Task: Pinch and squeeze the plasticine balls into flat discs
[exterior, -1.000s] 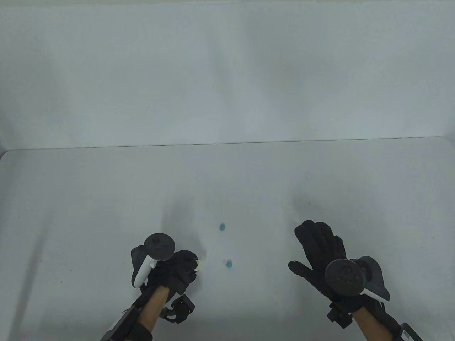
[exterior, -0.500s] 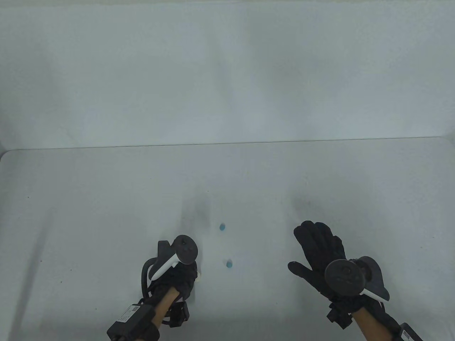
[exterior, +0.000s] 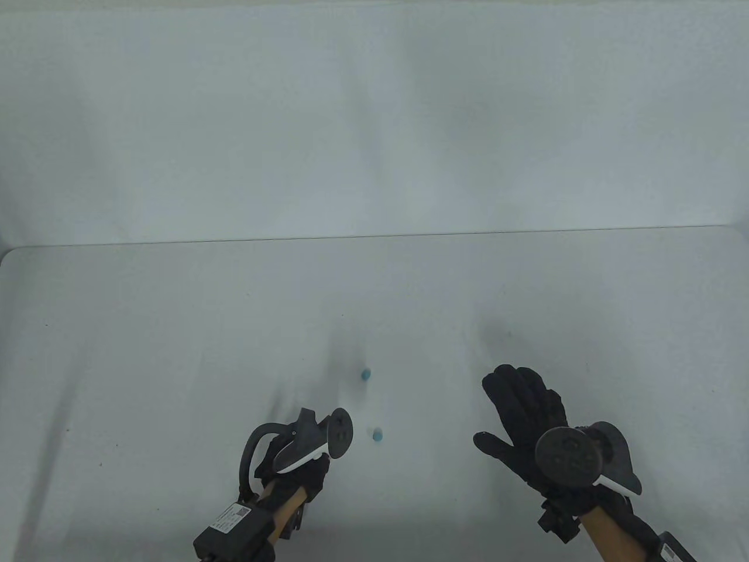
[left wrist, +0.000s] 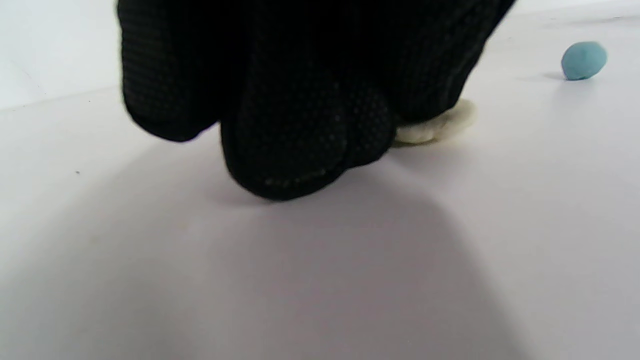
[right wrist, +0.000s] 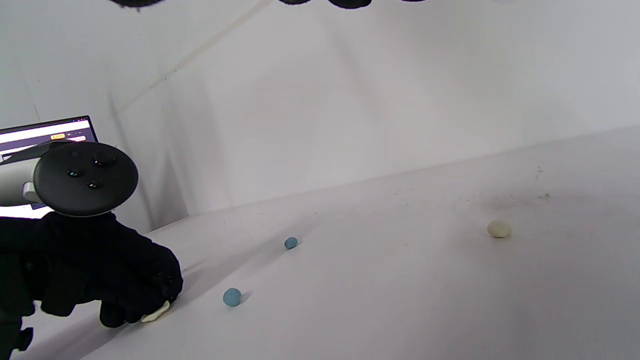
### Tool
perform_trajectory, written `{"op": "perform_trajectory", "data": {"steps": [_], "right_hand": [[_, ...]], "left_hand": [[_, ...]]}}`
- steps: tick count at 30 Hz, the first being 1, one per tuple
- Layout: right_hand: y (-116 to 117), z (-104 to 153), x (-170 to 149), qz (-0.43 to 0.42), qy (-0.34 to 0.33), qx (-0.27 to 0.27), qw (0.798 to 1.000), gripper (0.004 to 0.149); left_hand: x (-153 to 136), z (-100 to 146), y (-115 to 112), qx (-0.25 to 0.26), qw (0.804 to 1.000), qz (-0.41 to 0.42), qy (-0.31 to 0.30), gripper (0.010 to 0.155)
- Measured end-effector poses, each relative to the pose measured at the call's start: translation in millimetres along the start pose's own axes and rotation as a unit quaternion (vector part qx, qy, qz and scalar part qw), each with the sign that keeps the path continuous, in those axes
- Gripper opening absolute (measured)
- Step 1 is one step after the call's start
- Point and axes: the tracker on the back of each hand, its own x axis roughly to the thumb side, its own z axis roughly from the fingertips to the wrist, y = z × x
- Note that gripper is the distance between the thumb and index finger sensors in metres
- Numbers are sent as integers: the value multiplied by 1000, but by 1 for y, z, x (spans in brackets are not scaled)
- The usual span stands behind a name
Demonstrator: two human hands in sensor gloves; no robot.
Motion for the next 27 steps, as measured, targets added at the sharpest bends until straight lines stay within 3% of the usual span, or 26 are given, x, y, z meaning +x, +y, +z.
{"op": "perform_trajectory", "data": {"steps": [6,12,18,27], "right_hand": [[0,0,0,0,-1,0,1000,81],[-1,0,1,-1,-3,-3,1000,81],[-1,0,-1,0,3,-5,1000,81],[-3,0,-1,0,3,-5,1000,81]], "left_hand": [[-11,4,5,-9,998,62,4,47],[-10,13,36,56,993,99,-15,50],[11,9,60,96,988,103,-64,55],[49,-15,41,65,991,29,-115,58]]}}
